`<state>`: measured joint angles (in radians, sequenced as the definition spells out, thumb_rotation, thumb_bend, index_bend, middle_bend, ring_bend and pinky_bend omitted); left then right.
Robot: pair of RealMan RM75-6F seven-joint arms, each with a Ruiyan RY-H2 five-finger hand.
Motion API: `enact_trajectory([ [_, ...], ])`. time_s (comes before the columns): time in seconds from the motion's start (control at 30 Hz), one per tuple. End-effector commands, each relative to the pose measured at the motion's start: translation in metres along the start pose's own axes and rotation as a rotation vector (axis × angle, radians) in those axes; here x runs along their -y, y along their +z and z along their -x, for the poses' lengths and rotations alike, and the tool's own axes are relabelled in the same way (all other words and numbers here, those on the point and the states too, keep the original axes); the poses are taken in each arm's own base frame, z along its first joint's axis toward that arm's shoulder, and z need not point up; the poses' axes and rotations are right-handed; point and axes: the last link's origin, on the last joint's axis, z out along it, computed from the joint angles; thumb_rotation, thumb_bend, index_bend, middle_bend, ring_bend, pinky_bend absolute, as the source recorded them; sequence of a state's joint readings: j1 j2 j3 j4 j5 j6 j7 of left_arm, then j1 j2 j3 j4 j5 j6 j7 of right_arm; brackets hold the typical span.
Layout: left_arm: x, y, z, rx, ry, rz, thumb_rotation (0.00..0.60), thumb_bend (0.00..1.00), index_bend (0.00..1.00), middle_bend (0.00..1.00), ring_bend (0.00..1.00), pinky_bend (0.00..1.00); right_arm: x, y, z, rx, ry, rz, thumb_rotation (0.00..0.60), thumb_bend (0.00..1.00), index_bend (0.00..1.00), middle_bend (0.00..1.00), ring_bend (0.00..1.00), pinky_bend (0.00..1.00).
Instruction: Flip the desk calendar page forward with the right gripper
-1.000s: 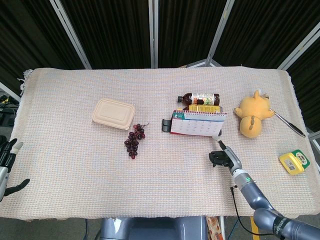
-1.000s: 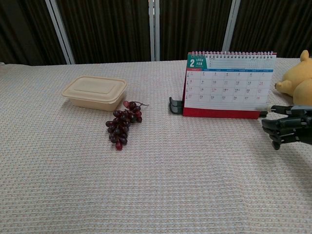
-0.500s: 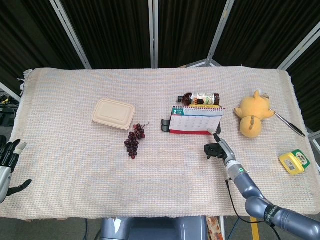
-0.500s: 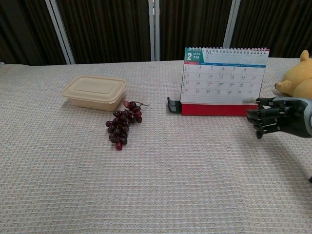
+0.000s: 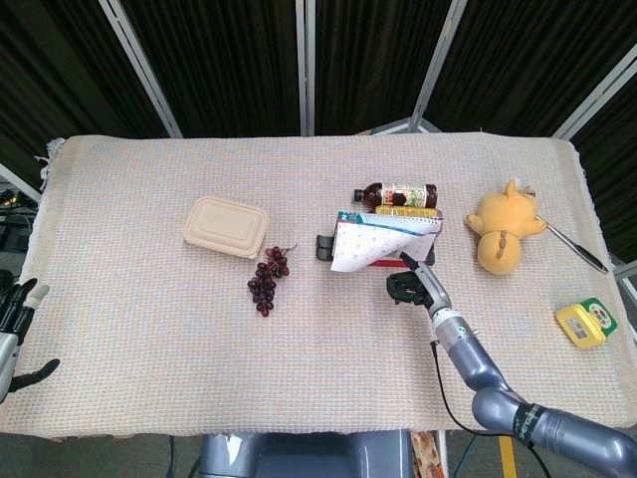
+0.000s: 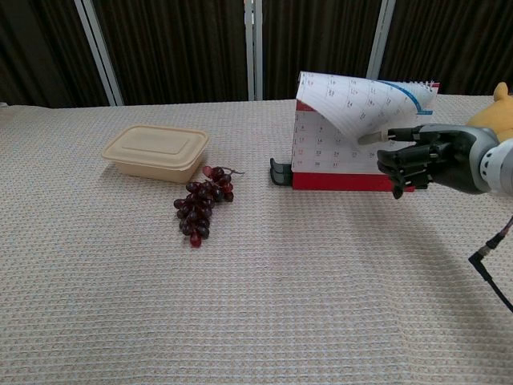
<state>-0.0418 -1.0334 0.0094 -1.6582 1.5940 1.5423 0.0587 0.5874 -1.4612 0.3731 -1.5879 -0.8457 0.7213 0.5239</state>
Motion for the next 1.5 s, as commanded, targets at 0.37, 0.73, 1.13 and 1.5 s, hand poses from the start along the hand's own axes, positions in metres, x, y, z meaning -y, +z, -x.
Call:
enact_trajectory([
  [0.37,-0.004,0.001,0.002,0.013,-0.001,0.011,0.6,0.12,0.0,0.0,0.0,0.0,0.087,-0.057,-0.033,-0.191,-0.094,-0.389,0.6,0.47,0.38,0.48,0.44,0.34],
  [0.73,-0.007,0.003,0.007,0.036,0.011,0.016,0.6,0.12,0.0,0.0,0.0,0.0,0.09,-0.028,-0.067,-0.207,-0.514,-0.288,0.6,0.27,0.19,0.24,0.07,0.01],
  [1.13,-0.008,0.002,0.005,0.035,0.01,0.021,0.6,0.12,0.0,0.0,0.0,0.0,0.063,-0.019,-0.064,-0.087,-0.602,-0.157,0.6,0.18,0.13,0.2,0.01,0.0],
  [1.5,-0.008,0.002,0.006,0.033,0.01,0.025,0.6,0.12,0.0,0.0,0.0,0.0,0.075,-0.019,-0.062,-0.147,-0.569,-0.267,0.6,0.18,0.13,0.17,0.01,0.0],
])
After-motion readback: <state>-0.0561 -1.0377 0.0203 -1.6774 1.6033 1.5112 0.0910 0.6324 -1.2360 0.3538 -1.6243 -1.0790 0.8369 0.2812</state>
